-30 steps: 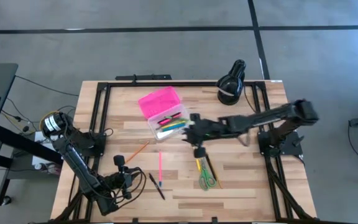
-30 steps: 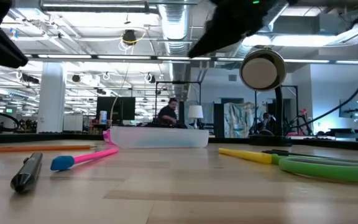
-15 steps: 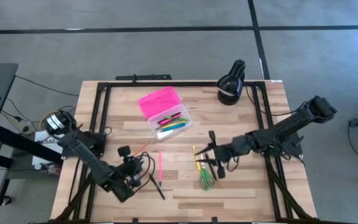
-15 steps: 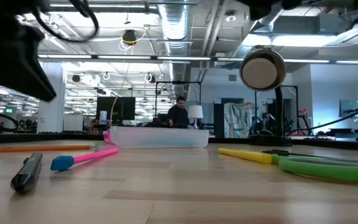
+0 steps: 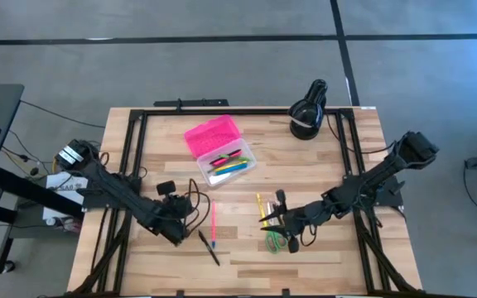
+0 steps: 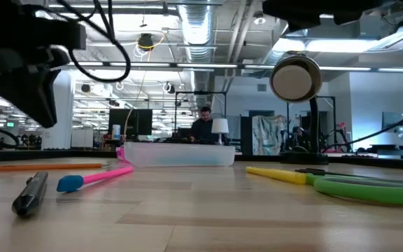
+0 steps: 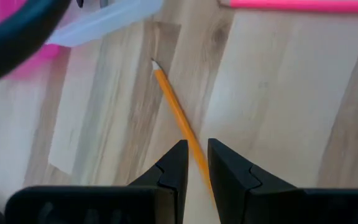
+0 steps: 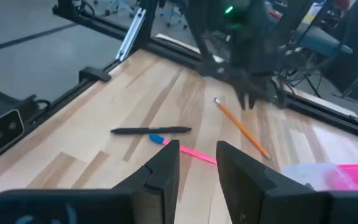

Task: Pick & place school supplies into a supply box
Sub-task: Put the orange pencil into the black supply box

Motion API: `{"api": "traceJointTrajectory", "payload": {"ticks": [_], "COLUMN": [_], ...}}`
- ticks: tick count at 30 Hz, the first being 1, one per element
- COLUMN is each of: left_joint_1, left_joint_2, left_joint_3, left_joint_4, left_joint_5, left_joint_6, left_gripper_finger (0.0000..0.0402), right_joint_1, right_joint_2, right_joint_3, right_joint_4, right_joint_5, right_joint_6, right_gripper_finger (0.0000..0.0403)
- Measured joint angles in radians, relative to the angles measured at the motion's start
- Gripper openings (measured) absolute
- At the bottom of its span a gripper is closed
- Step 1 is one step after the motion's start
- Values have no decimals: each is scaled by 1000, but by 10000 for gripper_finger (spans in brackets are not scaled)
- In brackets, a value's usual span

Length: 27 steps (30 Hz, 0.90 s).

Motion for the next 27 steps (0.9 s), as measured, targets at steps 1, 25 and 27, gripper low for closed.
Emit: {"api": "traceJointTrajectory", "payload": {"ticks": [1, 25, 27], "left_joint_1": [6, 112, 112], "left_joint_2": [-25, -423, -423], "left_joint_3": [-3, -394, -394], "left_joint_4": [-5, 354, 357], "left_joint_5": [0, 130, 112], "left_joint_6": [13, 10, 17], "left_gripper_finger": [57, 59, 65], "right_joint_1": [0, 6, 6], "right_joint_2": [13, 49, 49], "right_joint_3": [0, 1, 1], "right_joint_4": [11, 53, 53], "right_joint_5": [0, 0, 0], "right_joint_6": [0, -29, -29], "right_gripper_finger": [101, 101, 101]}}
